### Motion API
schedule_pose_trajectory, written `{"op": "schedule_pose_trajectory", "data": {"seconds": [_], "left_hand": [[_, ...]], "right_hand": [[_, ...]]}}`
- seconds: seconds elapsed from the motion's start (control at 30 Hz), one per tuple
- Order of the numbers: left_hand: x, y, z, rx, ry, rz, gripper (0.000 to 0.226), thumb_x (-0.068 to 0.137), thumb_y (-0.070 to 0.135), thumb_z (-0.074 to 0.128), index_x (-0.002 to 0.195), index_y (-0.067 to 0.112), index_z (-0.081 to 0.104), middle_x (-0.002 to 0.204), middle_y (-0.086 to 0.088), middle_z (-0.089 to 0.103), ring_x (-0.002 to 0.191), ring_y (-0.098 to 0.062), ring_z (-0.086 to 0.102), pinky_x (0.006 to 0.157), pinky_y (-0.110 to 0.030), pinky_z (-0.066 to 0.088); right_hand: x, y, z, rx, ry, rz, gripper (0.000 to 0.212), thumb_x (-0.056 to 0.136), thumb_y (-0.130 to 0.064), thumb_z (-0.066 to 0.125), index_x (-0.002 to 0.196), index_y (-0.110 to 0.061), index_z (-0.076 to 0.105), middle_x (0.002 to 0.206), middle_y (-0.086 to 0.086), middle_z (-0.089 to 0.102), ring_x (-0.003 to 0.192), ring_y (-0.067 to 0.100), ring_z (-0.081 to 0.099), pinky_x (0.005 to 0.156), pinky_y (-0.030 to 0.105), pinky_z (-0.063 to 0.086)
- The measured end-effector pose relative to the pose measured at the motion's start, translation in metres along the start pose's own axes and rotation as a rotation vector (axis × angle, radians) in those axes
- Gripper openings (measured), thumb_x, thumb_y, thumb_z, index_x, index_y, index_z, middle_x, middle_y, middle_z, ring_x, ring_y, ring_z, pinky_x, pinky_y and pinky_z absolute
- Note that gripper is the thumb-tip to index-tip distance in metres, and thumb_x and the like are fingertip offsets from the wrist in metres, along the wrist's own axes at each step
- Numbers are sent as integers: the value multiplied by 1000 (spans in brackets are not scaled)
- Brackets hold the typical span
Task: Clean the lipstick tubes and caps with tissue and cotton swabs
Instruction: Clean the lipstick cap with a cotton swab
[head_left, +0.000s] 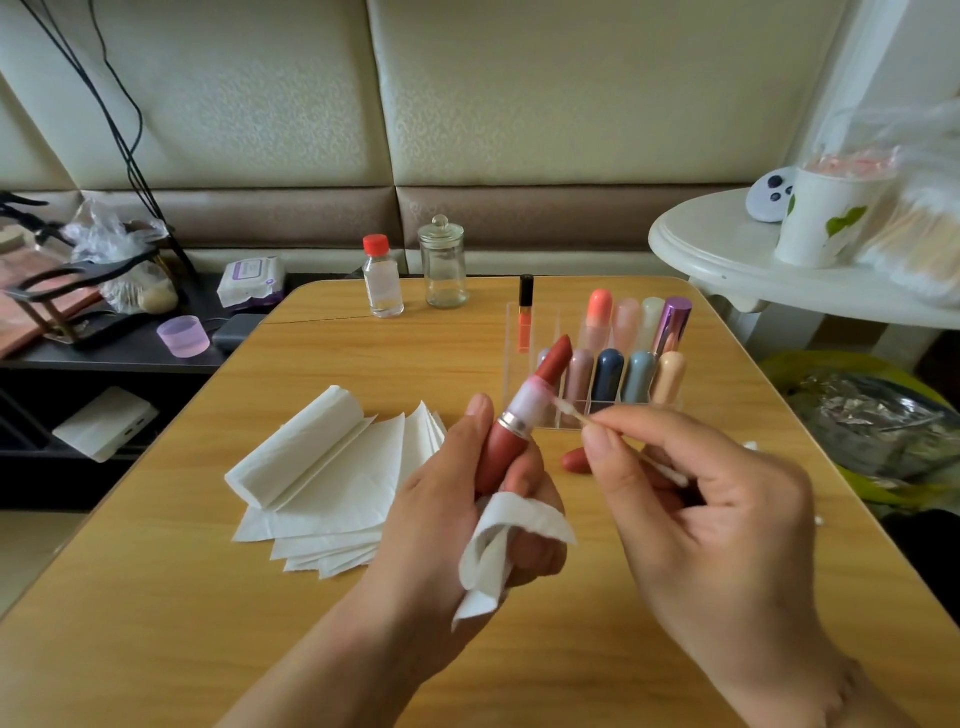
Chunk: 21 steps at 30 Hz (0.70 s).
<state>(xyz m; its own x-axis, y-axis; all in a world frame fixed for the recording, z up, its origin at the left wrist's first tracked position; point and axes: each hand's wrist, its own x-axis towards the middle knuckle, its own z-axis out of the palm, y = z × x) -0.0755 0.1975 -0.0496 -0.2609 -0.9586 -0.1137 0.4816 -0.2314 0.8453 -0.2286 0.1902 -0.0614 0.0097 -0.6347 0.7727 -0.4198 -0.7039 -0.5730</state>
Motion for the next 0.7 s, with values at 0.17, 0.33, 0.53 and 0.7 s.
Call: {"op": "schedule_pose_trajectory", "data": {"seconds": [0.17,0.33,0.53,0.7], "left_hand": [[-2,2,-1,-132,-116,-59,56,93,53,38,54,14,42,40,-6,40,35,-16,29,47,-27,31],[0,2,-3,-159,-180,-90,58,95,54,41,54,14,43,40,-6,42,33,-15,31,46,-26,36],[0,1,-6,-210,-240,-88,54,95,57,41,65,15,58,47,-2,46,38,-12,36,50,-24,37],[0,2,-1,-101,-88,42,40,92,48,52,73,16,66,58,-4,48,43,-11,37,55,-26,33]], "right_hand": [[0,-3,0,40,5,-14,12,95,-21,64,97,-15,75,71,-1,72,60,12,69,51,33,53],[1,-2,2,28,-2,-5,12,96,-22,64,99,-16,74,70,-2,72,58,12,68,50,33,51],[-1,0,0,60,-4,38,18,95,-23,62,93,-12,76,67,-1,70,55,12,65,47,32,49],[-2,-4,0,74,30,1,19,97,-23,57,92,-13,73,59,3,62,47,14,52,41,29,38]]}}
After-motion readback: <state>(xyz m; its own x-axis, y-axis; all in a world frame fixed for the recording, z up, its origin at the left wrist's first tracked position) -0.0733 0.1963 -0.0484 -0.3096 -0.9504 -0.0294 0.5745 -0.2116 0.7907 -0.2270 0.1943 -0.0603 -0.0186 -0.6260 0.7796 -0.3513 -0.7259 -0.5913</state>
